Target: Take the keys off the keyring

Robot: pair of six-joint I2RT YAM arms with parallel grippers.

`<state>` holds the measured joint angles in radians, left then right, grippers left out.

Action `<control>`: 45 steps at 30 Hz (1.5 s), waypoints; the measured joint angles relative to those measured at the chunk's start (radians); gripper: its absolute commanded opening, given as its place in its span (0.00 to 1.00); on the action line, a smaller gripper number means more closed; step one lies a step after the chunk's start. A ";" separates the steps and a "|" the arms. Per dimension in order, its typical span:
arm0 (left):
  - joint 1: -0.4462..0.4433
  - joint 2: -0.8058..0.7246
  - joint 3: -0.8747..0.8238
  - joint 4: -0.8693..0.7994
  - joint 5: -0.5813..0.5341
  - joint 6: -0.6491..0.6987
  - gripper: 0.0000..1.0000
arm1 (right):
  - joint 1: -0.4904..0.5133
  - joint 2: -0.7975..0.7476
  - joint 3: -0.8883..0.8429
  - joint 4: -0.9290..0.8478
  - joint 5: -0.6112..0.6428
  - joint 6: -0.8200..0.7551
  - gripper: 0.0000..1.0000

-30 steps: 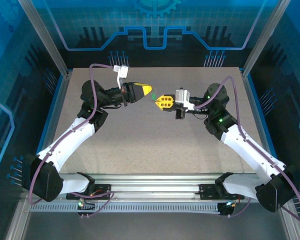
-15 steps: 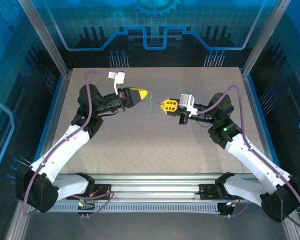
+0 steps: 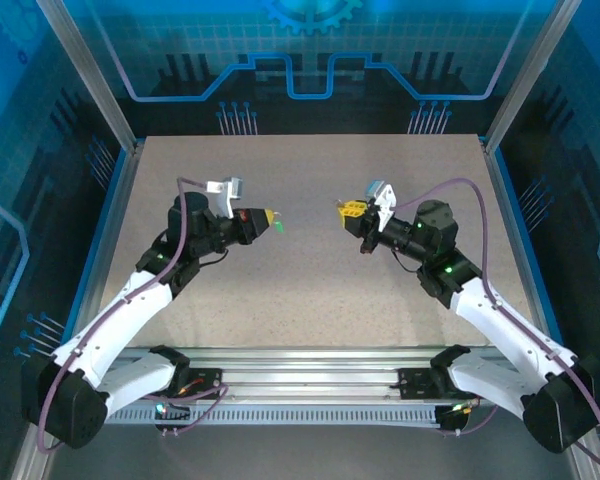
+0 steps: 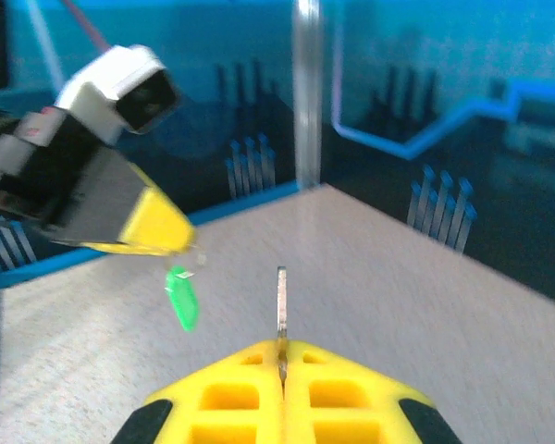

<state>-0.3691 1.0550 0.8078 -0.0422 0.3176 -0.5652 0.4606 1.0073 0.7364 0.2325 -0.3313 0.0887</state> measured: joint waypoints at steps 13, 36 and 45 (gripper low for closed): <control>0.001 0.272 -0.088 -0.080 -0.278 -0.040 0.00 | -0.069 0.135 -0.190 -0.006 0.194 0.224 0.00; 0.021 0.198 -0.085 -0.073 -0.407 -0.038 0.73 | -0.175 0.505 -0.095 -0.034 0.254 0.403 0.05; 0.021 0.064 -0.137 -0.082 -0.404 -0.046 0.99 | -0.180 0.597 -0.056 -0.070 0.277 0.462 0.35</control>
<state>-0.3477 1.1187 0.6708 -0.1242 -0.0860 -0.6113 0.2802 1.6047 0.6800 0.1623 -0.0547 0.5510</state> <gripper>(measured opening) 0.991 0.299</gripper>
